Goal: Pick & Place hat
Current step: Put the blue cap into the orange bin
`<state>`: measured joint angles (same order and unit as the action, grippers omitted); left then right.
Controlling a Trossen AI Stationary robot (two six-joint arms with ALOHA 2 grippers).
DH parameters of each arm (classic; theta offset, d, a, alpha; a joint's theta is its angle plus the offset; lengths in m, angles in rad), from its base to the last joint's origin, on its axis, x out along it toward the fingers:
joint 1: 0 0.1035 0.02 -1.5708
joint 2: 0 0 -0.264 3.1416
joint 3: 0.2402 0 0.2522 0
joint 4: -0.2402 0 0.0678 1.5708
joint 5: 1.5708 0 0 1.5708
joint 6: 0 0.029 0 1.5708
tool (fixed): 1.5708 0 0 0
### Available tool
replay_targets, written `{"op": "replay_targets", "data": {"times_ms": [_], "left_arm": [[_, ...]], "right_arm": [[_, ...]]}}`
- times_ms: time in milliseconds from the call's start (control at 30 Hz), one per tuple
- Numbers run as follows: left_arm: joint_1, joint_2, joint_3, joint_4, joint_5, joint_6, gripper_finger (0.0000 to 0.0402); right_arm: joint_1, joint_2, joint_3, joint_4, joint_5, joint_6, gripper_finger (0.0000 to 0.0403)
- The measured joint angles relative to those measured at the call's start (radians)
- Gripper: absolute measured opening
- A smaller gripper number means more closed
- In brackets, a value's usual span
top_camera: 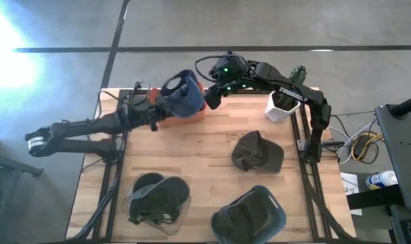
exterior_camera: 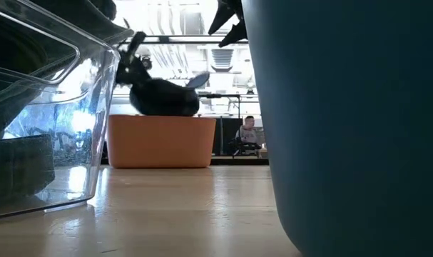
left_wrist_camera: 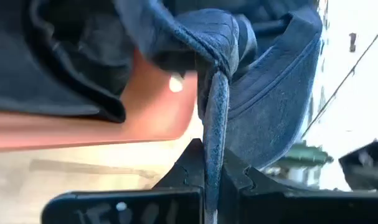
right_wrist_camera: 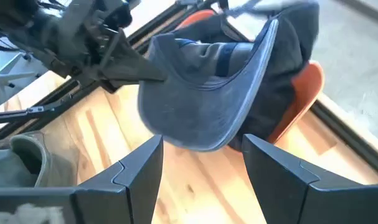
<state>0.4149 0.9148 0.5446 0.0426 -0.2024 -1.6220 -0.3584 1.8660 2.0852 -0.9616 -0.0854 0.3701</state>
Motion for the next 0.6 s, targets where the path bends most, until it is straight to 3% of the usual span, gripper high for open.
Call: {"op": "replay_targets", "data": {"times_ms": [233, 400, 600], "left_arm": [[-0.003, 0.047, -0.125, 0.089, -0.145, -0.36, 0.0011], [-0.006, 0.049, -0.161, 0.252, -0.176, -0.392, 0.0011], [-0.006, 0.051, -0.173, 0.257, -0.194, -0.503, 0.0012]], "right_arm": [[0.0, 0.001, -0.049, 0.0, -0.002, 0.023, 0.0215], [0.0, 0.001, -0.064, 0.01, -0.002, 0.023, 0.0215], [-0.006, 0.001, -0.083, 0.072, -0.001, 0.044, 0.0215]]}}
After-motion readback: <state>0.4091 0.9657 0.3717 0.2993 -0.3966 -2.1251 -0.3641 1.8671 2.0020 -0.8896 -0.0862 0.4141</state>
